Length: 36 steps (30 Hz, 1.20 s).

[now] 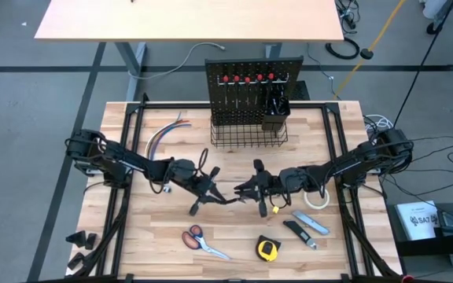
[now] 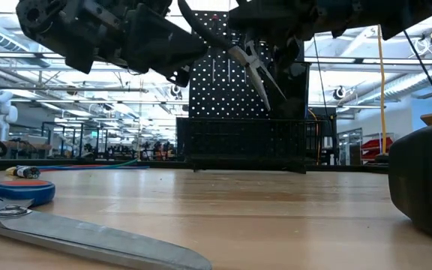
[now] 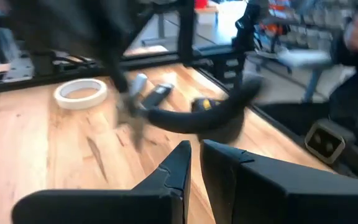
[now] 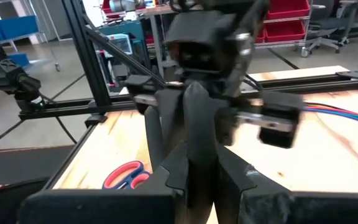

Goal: Hang tools onto peg board
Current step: Put the plier into the black bin on the pegboard

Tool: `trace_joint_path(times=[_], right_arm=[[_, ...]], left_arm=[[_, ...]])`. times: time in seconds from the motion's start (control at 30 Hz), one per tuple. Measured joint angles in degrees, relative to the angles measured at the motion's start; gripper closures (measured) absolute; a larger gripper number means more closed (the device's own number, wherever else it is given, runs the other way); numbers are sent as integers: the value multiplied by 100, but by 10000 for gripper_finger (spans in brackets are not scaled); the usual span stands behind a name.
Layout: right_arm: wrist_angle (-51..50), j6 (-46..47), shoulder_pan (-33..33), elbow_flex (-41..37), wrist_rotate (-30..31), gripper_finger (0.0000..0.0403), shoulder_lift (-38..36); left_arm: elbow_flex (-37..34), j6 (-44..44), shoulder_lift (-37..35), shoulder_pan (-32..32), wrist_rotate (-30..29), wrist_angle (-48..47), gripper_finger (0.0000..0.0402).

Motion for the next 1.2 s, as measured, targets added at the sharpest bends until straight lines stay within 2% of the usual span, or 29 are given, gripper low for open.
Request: trace_joint_path(times=[0.1, 0.3, 0.4, 0.53, 0.7, 0.83, 0.97, 1.2], right_arm=[[-21, 0, -4, -2, 6, 372, 2], [-76, 0, -2, -2, -9, 372, 4], [-131, 1, -2, -4, -14, 371, 4], [-151, 26, -2, -4, -14, 368, 4], [-189, 24, -2, -4, -15, 371, 5], [-228, 24, -2, -7, -14, 369, 7], [-233, 24, -2, -9, -14, 370, 7], [-228, 24, -2, -9, -12, 368, 7]], left_arm=[[-3, 326, 0, -119, -32, -240, 360], [-4, 486, 0, -311, -636, -296, 355], [-4, 445, 1, -330, -1094, -632, 332], [-11, 445, 2, -328, -1751, -1013, 279], [-9, 768, 3, -377, -1757, -484, 209], [-9, 904, 4, -489, -1739, -284, 169], [-9, 948, 2, -545, -1743, -1, 151], [-9, 953, 2, -588, -1732, 319, 148]])
